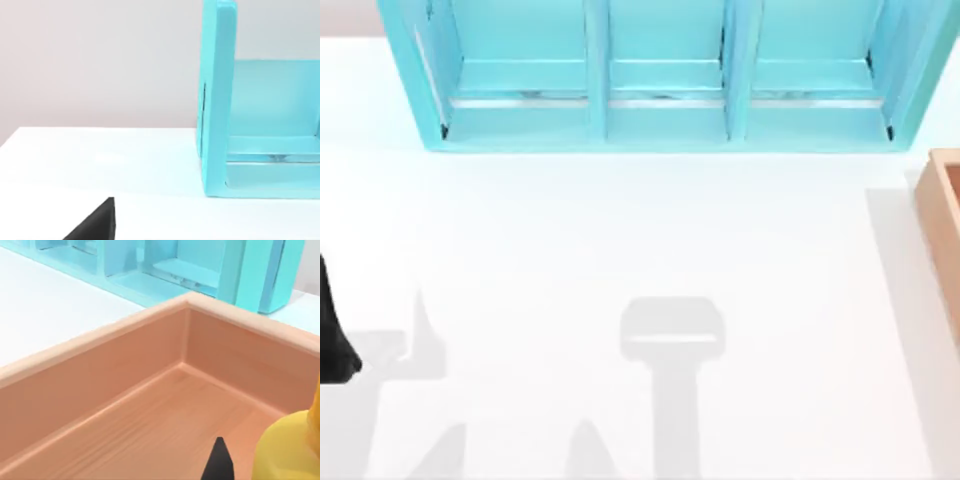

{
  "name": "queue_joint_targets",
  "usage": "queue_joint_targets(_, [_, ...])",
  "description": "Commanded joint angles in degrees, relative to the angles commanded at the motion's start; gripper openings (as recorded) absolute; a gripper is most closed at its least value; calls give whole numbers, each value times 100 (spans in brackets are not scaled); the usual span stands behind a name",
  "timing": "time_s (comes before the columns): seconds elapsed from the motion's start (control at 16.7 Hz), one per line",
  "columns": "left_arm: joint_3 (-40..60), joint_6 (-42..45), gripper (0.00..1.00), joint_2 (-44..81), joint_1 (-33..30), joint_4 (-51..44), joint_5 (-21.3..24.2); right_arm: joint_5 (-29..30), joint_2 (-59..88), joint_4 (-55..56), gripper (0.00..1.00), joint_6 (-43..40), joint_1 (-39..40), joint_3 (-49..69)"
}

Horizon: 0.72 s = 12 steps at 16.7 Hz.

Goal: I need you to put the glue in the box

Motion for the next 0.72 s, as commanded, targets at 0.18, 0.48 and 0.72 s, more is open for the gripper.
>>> queue_joint_targets(0.18, [0,0,100,0,0,0,0,-130,-128,1076,0,1028,233,-322])
queue_joint_targets(0.48, [0,0,100,0,0,0,0,-281,-255,2253,0,2169,559,-718])
queue_joint_targets(0.72, [0,0,100,0,0,0,0,-308,-270,2411,0,2329,620,-780])
